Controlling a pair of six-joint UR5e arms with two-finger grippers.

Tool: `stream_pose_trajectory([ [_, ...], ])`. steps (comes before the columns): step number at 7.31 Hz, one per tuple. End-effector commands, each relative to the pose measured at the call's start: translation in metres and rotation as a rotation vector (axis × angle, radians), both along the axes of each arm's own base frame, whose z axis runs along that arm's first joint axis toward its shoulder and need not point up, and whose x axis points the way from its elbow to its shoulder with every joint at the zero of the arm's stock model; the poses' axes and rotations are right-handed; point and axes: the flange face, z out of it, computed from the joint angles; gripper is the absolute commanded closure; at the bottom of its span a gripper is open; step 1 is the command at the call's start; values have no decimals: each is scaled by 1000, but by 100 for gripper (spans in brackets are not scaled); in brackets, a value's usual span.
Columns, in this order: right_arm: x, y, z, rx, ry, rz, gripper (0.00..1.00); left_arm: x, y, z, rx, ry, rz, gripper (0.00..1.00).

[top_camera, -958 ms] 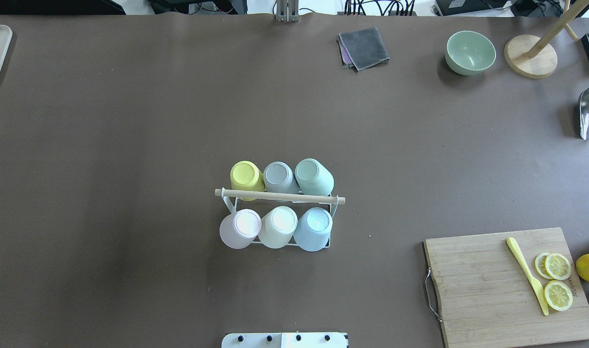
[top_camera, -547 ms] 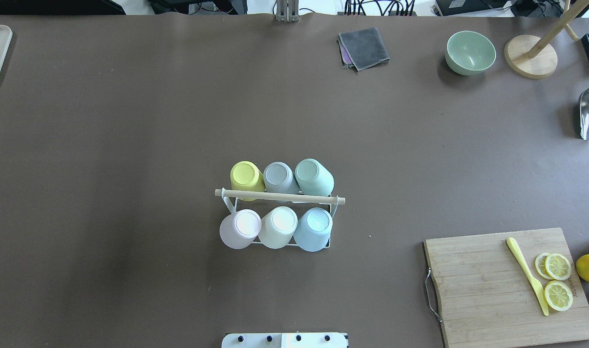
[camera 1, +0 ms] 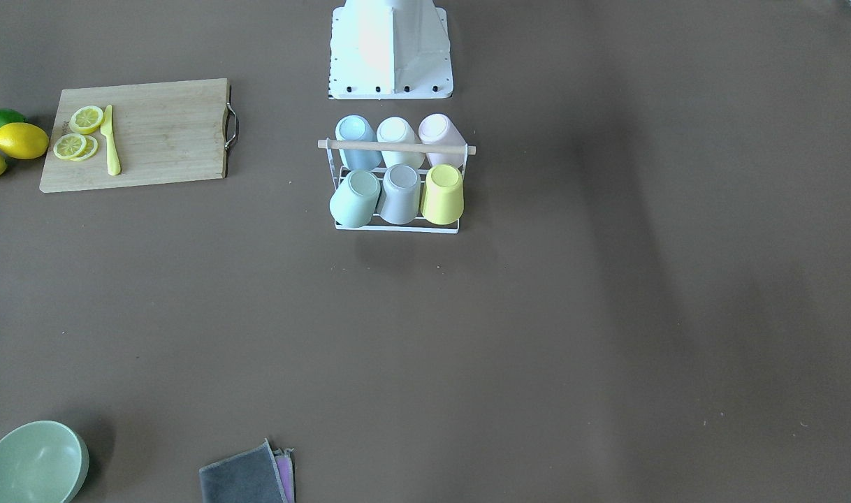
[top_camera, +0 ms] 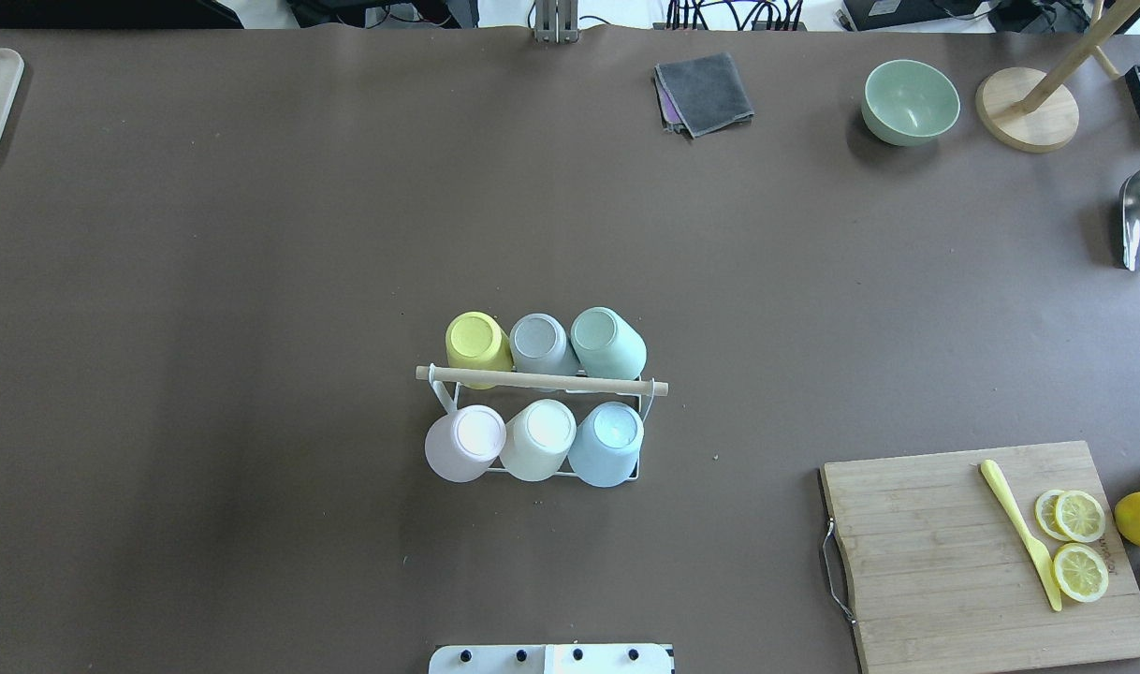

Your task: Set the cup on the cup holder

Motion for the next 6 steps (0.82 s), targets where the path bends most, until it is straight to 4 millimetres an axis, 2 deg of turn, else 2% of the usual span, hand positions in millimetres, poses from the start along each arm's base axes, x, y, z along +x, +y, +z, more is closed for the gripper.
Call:
stream_pose_trajectory([
  [1, 0, -1, 0, 1, 0, 0, 0, 7, -12, -10, 16, 0, 17, 2],
  [6, 0, -6, -4, 10, -1, -2, 0, 8, -11, -8, 12, 8, 17, 2],
])
